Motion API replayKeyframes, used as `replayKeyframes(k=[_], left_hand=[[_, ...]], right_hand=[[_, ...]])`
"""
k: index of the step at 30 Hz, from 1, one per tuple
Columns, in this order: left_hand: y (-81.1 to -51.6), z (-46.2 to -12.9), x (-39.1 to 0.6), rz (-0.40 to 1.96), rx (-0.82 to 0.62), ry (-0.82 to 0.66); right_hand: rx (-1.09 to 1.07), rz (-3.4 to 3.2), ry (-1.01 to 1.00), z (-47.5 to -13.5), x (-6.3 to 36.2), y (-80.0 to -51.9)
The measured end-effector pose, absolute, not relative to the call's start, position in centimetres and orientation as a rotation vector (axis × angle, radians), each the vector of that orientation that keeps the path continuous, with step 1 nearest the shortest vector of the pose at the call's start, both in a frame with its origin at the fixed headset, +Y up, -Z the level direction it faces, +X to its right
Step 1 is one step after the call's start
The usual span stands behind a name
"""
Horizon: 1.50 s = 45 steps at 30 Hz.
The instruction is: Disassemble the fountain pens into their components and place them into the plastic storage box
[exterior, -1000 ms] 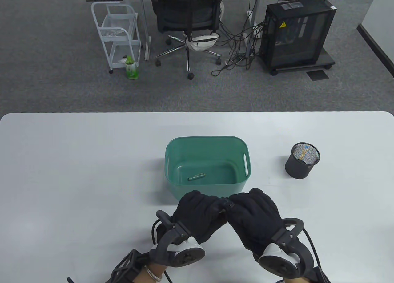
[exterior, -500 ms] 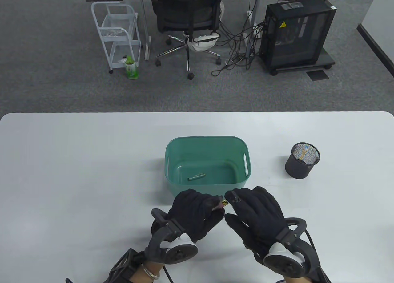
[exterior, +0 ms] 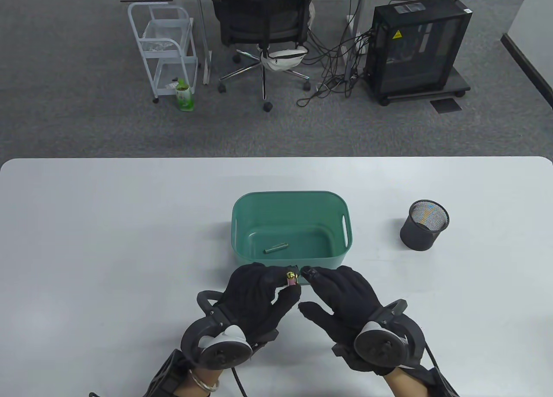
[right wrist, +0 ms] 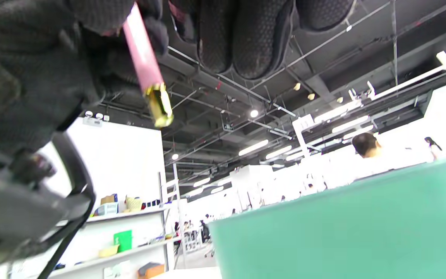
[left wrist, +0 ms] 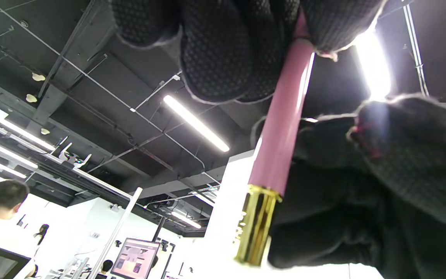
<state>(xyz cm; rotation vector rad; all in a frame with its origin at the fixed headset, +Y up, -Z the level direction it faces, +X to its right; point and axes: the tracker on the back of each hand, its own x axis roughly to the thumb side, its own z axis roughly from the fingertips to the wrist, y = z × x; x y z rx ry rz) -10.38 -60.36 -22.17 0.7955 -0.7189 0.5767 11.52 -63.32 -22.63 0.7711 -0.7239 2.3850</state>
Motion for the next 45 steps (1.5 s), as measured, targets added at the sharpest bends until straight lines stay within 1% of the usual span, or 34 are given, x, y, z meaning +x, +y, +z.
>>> replayKeyframes(k=[10,20,25,30,35,40,45], left_hand=[[-60.6,-21.8,-9.8,0.6,0.804,-0.772],[-60.7,-21.8,-9.6,0.602,0.8,-0.79],[-60.8,-22.1,-9.8,0.614,0.775,-0.789],[-60.4,-22.2,-10.5,0.653,0.77,-0.773],[-60.2,-22.4,-11.1,0.669,0.757,-0.749],[-60.0,-22.8,-11.6,0.68,0.733,-0.722],[-59.9,-23.3,-11.8,0.656,0.664,-0.703]], right_hand=[[0.79,2.382,-0.656,-23.0,10.7,-64.4],[0.797,2.364,-0.697,-22.9,11.0,-64.3],[0.805,2.422,-0.725,-22.9,11.1,-64.1],[0.827,2.574,-0.821,-22.8,10.9,-64.3],[0.788,2.623,-0.878,-23.0,11.5,-64.0],[0.716,2.614,-0.963,-23.2,13.0,-62.9],[0.642,2.598,-1.072,-22.9,14.7,-61.6]])
